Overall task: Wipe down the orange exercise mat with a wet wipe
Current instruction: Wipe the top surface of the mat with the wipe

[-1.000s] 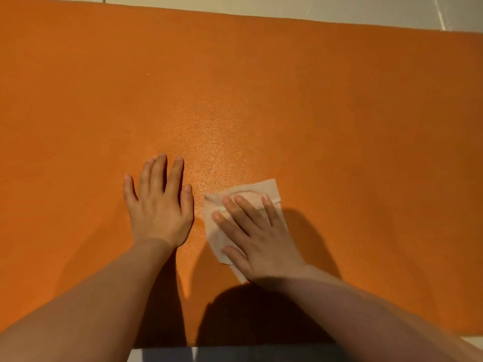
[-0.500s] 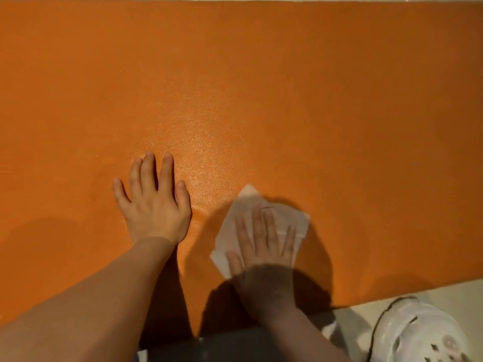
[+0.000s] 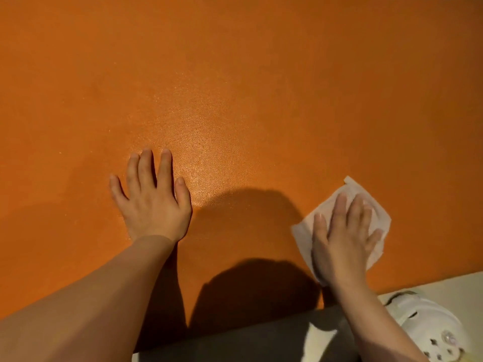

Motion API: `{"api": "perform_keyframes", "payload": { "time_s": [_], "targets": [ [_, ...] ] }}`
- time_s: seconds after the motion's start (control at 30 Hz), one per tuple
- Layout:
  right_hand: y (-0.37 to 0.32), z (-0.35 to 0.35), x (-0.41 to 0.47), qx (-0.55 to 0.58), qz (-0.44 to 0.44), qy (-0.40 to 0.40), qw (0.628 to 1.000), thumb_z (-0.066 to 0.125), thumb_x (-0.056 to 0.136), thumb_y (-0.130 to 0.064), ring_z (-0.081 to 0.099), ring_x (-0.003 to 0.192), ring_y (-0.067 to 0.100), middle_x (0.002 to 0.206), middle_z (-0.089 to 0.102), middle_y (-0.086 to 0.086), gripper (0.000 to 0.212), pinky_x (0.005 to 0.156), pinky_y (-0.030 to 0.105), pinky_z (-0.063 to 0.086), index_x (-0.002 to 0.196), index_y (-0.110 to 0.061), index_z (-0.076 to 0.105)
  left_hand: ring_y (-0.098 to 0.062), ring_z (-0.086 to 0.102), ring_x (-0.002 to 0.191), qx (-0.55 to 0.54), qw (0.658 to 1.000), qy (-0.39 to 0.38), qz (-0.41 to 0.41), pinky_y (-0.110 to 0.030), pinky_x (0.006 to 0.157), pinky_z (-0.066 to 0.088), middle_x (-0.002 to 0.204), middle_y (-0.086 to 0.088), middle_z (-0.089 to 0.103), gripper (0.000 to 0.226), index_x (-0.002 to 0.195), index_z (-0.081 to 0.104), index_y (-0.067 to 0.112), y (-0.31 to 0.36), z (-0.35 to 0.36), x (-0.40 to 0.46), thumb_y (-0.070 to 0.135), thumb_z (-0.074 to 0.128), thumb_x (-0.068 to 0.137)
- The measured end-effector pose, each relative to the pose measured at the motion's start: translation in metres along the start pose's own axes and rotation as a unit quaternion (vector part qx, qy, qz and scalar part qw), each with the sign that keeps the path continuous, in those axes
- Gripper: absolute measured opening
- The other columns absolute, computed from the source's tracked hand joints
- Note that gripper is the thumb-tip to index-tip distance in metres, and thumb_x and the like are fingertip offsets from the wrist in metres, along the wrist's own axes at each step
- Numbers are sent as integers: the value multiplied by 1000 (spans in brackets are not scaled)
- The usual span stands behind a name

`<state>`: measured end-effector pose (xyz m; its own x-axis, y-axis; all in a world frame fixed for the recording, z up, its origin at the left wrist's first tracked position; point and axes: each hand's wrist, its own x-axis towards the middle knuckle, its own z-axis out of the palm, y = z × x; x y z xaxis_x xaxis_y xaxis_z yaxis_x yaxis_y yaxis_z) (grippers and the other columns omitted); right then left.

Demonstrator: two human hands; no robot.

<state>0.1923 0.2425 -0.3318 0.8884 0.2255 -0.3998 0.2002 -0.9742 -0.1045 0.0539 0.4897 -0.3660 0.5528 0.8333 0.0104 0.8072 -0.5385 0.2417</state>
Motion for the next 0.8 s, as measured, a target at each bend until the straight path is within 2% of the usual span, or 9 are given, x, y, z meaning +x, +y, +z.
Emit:
{"api": "perform_keyframes", "payload": {
  "time_s": [0.07, 0.17, 0.2, 0.33, 0.43, 0.53, 0.63, 0.73, 0.8],
  "targets": [
    [-34, 15, 2, -6, -69, 16, 997, -1, 90, -59, -18, 148, 18, 164, -8, 6, 71, 118, 53, -11, 153, -29, -9, -28, 20, 147, 2, 1000, 6, -2, -58, 116, 8, 156, -13, 33, 58, 149, 39, 21, -1, 0, 0, 41, 29, 96],
    [-94, 39, -1, -38, -260, 64, 963, 19, 98, -48, 10, 150, 25, 162, 22, 9, 63, 116, 56, 1, 155, -22, 21, -28, 21, 147, 7, 1000, 12, 2, -57, 116, 8, 155, -13, 34, 57, 149, 40, 21, -2, 1, -1, 41, 30, 96],
    [-112, 45, -2, -49, -315, 73, 945, 23, 99, -46, 15, 149, 27, 160, 26, 8, 60, 116, 58, 4, 154, -21, 28, -29, 22, 147, 8, 1000, 14, 5, -56, 116, 8, 155, -13, 34, 57, 149, 40, 21, -1, 2, 0, 40, 31, 96],
    [-143, 44, 12, -63, -429, 38, 900, 26, 99, -48, 17, 150, 23, 161, 24, 3, 59, 118, 55, 6, 153, -25, 32, -28, 22, 147, 12, 1000, 18, 5, -56, 116, 8, 156, -12, 34, 58, 148, 40, 21, 1, 2, 2, 41, 29, 96],
    [-120, 20, 61, -60, -394, 53, 916, 22, 98, -55, 11, 151, 18, 163, 19, -2, 62, 120, 49, 0, 154, -29, 26, -28, 24, 146, 12, 1000, 19, 1, -55, 116, 9, 154, -13, 36, 58, 147, 43, 20, 0, 2, 1, 41, 29, 95],
    [-78, -19, 126, -42, -234, 67, 969, 14, 96, -60, -4, 151, 17, 165, 1, -3, 66, 119, 46, -11, 156, -34, 9, -26, 22, 145, 14, 1000, 14, 1, -52, 115, 6, 154, -12, 36, 58, 147, 43, 20, 1, 0, 0, 40, 30, 94],
    [-62, -38, 152, -27, -116, 81, 990, 14, 101, -56, -9, 151, 20, 165, -5, 1, 64, 120, 52, -8, 158, -29, 3, -26, 21, 146, 19, 1000, 4, 3, -50, 116, 6, 154, -12, 36, 57, 147, 42, 21, 2, -2, 0, 40, 31, 94],
    [-93, -27, 139, 1, -97, 89, 991, 14, 103, -50, -13, 151, 22, 165, -9, 4, 62, 118, 55, -11, 158, -25, 0, -27, 23, 145, 24, 1000, 2, 3, -52, 115, 8, 153, -12, 37, 57, 146, 43, 20, 2, -4, 1, 41, 31, 94],
    [-130, -8, 121, -24, -168, 75, 983, 11, 102, -49, -13, 150, 22, 165, -9, 3, 61, 117, 54, -14, 158, -26, 0, -28, 25, 144, 27, 1000, 5, 4, -53, 115, 10, 152, -13, 39, 57, 146, 44, 20, 2, -4, 3, 41, 31, 95]
  ]
}}
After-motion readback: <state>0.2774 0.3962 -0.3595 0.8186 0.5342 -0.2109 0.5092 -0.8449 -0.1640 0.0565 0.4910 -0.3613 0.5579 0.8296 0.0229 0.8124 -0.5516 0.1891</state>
